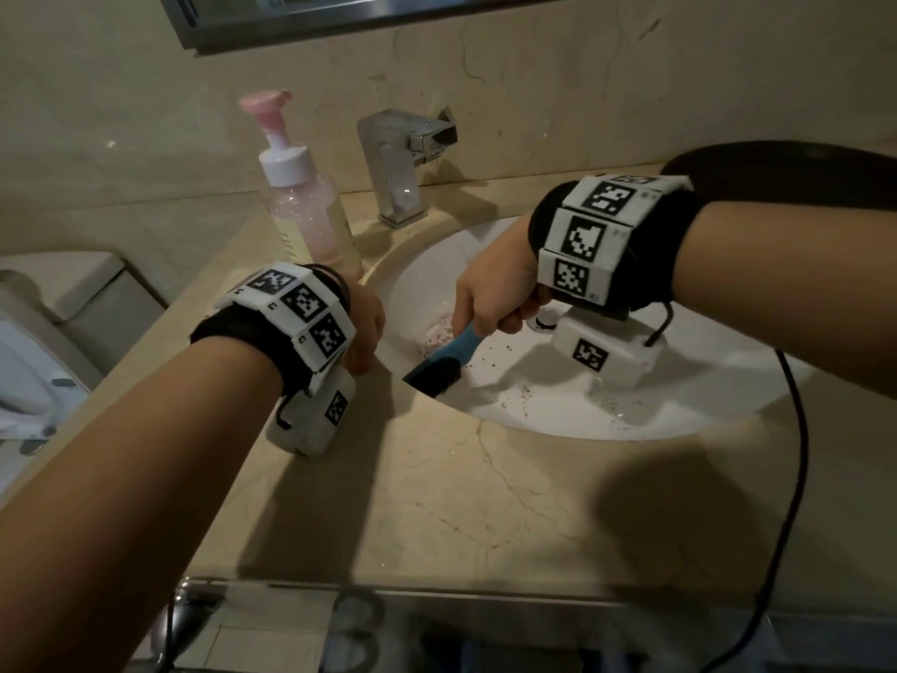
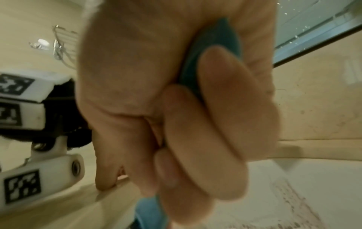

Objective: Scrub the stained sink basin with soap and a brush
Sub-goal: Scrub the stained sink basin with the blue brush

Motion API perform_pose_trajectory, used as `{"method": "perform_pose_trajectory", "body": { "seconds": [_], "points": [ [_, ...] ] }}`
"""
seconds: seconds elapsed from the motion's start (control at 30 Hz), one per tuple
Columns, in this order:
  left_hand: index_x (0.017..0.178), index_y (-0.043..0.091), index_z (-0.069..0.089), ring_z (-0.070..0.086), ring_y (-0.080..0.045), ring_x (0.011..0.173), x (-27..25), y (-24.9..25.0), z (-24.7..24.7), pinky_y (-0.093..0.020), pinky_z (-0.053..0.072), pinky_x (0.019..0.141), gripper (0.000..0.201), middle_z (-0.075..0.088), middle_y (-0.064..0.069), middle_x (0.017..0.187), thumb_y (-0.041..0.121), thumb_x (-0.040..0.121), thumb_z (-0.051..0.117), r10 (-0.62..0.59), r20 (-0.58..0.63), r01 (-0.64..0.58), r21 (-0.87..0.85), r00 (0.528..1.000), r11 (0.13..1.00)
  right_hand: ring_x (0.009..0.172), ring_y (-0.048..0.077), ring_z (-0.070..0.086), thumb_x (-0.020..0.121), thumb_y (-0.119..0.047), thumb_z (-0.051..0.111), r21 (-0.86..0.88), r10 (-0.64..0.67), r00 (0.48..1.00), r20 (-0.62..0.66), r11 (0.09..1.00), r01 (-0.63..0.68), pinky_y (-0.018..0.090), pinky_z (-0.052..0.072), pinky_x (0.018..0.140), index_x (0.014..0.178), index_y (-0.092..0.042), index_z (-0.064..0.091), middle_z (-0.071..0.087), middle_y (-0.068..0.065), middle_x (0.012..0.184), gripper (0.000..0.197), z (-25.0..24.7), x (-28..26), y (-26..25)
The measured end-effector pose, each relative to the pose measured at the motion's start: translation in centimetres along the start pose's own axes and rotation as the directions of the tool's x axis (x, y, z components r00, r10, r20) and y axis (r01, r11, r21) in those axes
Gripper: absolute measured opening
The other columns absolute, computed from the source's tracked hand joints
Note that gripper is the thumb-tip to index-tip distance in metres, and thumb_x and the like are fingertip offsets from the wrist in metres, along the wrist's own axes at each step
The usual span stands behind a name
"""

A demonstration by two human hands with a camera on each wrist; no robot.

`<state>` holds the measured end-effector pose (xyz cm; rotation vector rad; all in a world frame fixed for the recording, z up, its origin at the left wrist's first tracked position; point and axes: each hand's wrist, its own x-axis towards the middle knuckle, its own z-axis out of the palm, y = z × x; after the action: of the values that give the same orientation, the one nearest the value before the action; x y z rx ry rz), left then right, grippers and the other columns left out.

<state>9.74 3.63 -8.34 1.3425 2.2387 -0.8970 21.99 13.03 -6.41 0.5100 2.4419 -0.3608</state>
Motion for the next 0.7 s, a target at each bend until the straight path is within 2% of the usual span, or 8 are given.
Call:
{"method": "perform_pose_trajectory", "body": {
  "seconds": [0.13, 0.27, 0.37, 0.43, 0.5, 0.57, 0.63, 0.7],
  "points": [
    [0.087, 0.012, 0.046, 0.039, -0.016, 0.064, -0.2, 0.1, 0.0, -0.023, 0.036, 0.051, 0.017, 0.042, 0.001, 0.071, 0.007, 0.080, 0.060, 0.007, -0.011, -0.007, -0.015, 1.000, 1.000, 0.027, 0.005, 0.035, 0.096, -0.005, 0.038, -0.107, 0.039, 0.998, -0.057, 0.993, -0.045, 0.013, 0.029, 0.031, 0.131, -0.001, 0.051, 0.041, 0.004, 0.059, 0.037, 0.2, 1.5, -1.0],
    [0.076, 0.012, 0.041, 0.033, -0.017, 0.056, -0.1, -0.2, 0.3, -0.022, 0.032, 0.051, 0.020, 0.038, 0.000, 0.064, 0.003, 0.076, 0.060, 0.028, -0.022, -0.029, -0.053, 0.999, 0.998, 0.065, 0.016, 0.052, 0.088, -0.016, 0.059, -0.202, 0.089, 0.979, -0.185, 0.971, -0.127, 0.026, 0.045, 0.059, 0.120, -0.014, 0.062, 0.054, -0.001, 0.076, 0.033, 1.8, 5.2, 0.1],
    [0.067, 0.013, 0.039, 0.034, -0.013, 0.046, 0.3, -0.4, 0.6, -0.016, 0.032, 0.038, 0.027, 0.038, 0.002, 0.053, -0.002, 0.078, 0.059, 0.039, -0.052, -0.043, -0.090, 0.998, 0.995, 0.074, 0.014, 0.062, 0.073, -0.036, 0.067, -0.195, 0.160, 0.963, -0.215, 0.960, -0.203, 0.033, 0.057, 0.071, 0.112, -0.032, 0.063, 0.063, -0.015, 0.084, 0.040, 2.0, 14.0, 6.6],
    [0.063, 0.015, 0.036, 0.036, -0.011, 0.041, 0.5, -0.4, 0.7, -0.014, 0.033, 0.037, 0.033, 0.039, 0.002, 0.045, -0.002, 0.080, 0.058, 0.054, -0.064, -0.060, -0.098, 0.996, 0.993, 0.086, 0.020, 0.063, 0.084, -0.023, 0.059, -0.080, 0.186, 0.955, -0.232, 0.975, -0.209, 0.032, 0.055, 0.080, 0.124, -0.025, 0.059, 0.066, -0.008, 0.101, 0.040, 2.3, 11.5, 6.2],
    [0.064, 0.017, 0.036, 0.033, -0.014, 0.048, 0.6, -0.5, 0.7, -0.021, 0.036, 0.049, 0.032, 0.037, 0.002, 0.055, 0.000, 0.078, 0.059, 0.052, -0.058, -0.056, -0.082, 0.997, 0.995, 0.068, 0.020, 0.057, 0.089, -0.012, 0.053, 0.015, 0.112, 0.977, -0.179, 0.994, -0.112, 0.027, 0.048, 0.063, 0.124, -0.016, 0.062, 0.065, 0.002, 0.083, 0.037, 2.3, 5.5, 3.3],
    [0.068, 0.015, 0.043, 0.031, -0.013, 0.053, 0.5, -0.5, 0.4, -0.019, 0.036, 0.046, 0.024, 0.035, 0.002, 0.063, 0.002, 0.081, 0.059, 0.055, -0.042, -0.058, -0.068, 0.998, 0.996, 0.041, 0.012, 0.041, 0.086, -0.007, 0.059, 0.144, 0.083, 0.991, -0.107, 0.987, -0.067, 0.020, 0.035, 0.044, 0.116, -0.015, 0.068, 0.055, -0.001, 0.052, 0.033, 2.1, 4.9, 4.3],
    [0.085, 0.007, 0.055, 0.033, -0.009, 0.054, 0.5, -0.4, 0.4, -0.011, 0.034, 0.041, 0.004, 0.036, 0.004, 0.065, 0.005, 0.086, 0.058, 0.052, -0.022, -0.054, -0.051, 0.998, 0.997, 0.036, 0.010, 0.034, 0.084, -0.005, 0.061, 0.201, 0.055, 0.994, -0.091, 0.979, -0.035, 0.018, 0.030, 0.040, 0.113, -0.016, 0.070, 0.050, -0.001, 0.048, 0.031, 2.2, 5.0, 5.0],
    [0.092, 0.011, 0.058, 0.042, -0.010, 0.063, 0.6, -0.3, 0.7, -0.011, 0.040, 0.053, 0.008, 0.041, 0.006, 0.069, 0.010, 0.085, 0.062, 0.048, -0.069, -0.050, -0.027, 0.996, 0.998, 0.041, 0.011, 0.036, 0.086, -0.007, 0.060, 0.148, 0.053, 0.991, -0.124, 0.988, -0.034, 0.019, 0.032, 0.042, 0.114, -0.016, 0.069, 0.050, 0.000, 0.054, 0.030, 2.4, 5.6, 5.1]
  ]
}}
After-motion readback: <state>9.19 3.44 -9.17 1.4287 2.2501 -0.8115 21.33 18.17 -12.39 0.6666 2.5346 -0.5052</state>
